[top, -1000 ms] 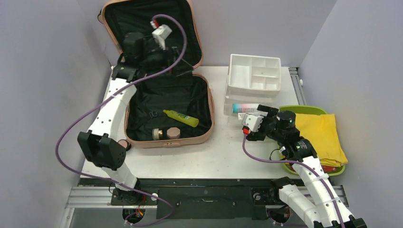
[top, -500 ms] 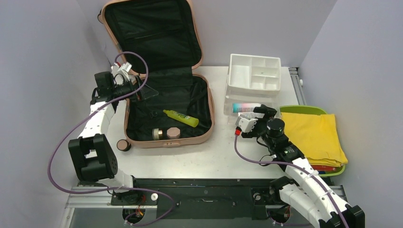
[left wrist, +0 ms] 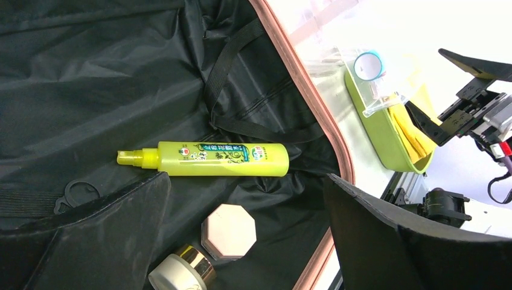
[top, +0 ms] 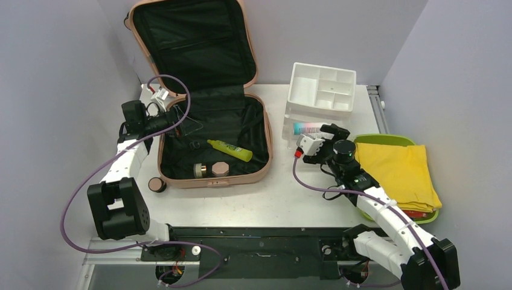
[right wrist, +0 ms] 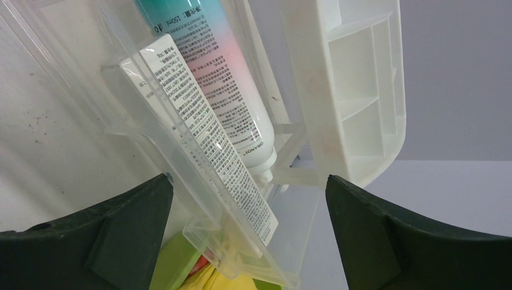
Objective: Open, take out, and arrange the luggage
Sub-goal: Close the drawer of the storage box.
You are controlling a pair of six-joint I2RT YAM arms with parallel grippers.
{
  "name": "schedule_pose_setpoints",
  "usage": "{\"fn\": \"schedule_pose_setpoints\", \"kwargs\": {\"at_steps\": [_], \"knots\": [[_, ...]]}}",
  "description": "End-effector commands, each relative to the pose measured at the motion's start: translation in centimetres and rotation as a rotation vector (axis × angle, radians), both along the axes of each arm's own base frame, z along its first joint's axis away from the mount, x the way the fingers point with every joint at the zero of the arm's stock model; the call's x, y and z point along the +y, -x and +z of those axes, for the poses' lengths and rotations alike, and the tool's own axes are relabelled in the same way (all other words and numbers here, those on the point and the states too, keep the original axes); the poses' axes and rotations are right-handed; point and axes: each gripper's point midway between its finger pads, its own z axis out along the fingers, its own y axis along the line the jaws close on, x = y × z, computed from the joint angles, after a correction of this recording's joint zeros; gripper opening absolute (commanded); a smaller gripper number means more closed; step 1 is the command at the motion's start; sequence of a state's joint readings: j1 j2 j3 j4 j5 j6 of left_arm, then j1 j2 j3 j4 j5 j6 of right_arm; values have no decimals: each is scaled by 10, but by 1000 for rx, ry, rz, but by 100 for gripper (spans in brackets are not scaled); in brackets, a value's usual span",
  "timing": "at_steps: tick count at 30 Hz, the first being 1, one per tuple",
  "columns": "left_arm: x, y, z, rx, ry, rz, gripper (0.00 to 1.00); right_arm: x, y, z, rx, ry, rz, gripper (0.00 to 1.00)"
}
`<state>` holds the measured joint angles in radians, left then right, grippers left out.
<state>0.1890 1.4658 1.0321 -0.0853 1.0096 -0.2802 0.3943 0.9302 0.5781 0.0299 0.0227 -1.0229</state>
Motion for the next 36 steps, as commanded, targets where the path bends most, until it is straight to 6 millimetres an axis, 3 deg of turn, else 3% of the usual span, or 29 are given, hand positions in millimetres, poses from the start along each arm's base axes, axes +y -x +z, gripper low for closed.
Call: {"fn": "schedule_pose_setpoints", "kwargs": {"at_steps": [1,6,10,13,16,17,18,19,22,23,24,25,26,27,28,29,30,31,33,36], "knots": [[-2,1,19,-98,-8,-27,96,5,-20,73,-197,-183,-65,91],[-24,1,20,-136,-40,-79,96,16,-21,73,-171,-220,-75,91],[-86,6,26,-228,-96,-247,96,17,-19,62,-160,-190,-81,91],[-134,-4,53,-307,8,-349,96,14,-21,50,-144,-157,-105,91],[-168,-37,65,-271,130,-401,96,12,-24,45,-142,-162,-121,91],[-180,-43,78,-261,195,-416,96,11,-24,43,-138,-163,-125,91],[-190,-58,75,-244,226,-429,96,11,-25,42,-135,-167,-127,91],[-200,-61,88,-240,289,-448,96,10,-24,44,-137,-171,-129,91],[-226,-94,90,-210,392,-466,96,9,-24,47,-136,-193,-133,91],[-235,-97,107,-232,420,-483,96,6,-24,48,-134,-198,-136,91],[-246,-106,87,-193,426,-486,96,6,-24,49,-130,-204,-136,91],[-252,-111,100,-233,434,-487,96,4,-24,50,-126,-206,-141,91],[-263,-118,82,-209,435,-491,96,3,-25,52,-126,-210,-143,91],[-267,-122,95,-254,443,-491,96,1,-25,51,-117,-208,-151,91],[-278,-129,76,-224,447,-496,96,0,-26,52,-114,-211,-155,91],[-283,-132,88,-265,459,-505,96,-2,-27,49,-102,-206,-163,91],[-293,-137,66,-226,466,-510,96,-1,-28,52,-102,-214,-165,91],[-298,-139,74,-251,475,-516,96,-2,-29,50,-90,-213,-169,91],[-312,-141,49,-216,475,-529,96,-2,-30,51,-76,-228,-174,91],[-329,-121,44,-192,512,-591,96,-1,-30,56,-69,-260,-174,91]]}}
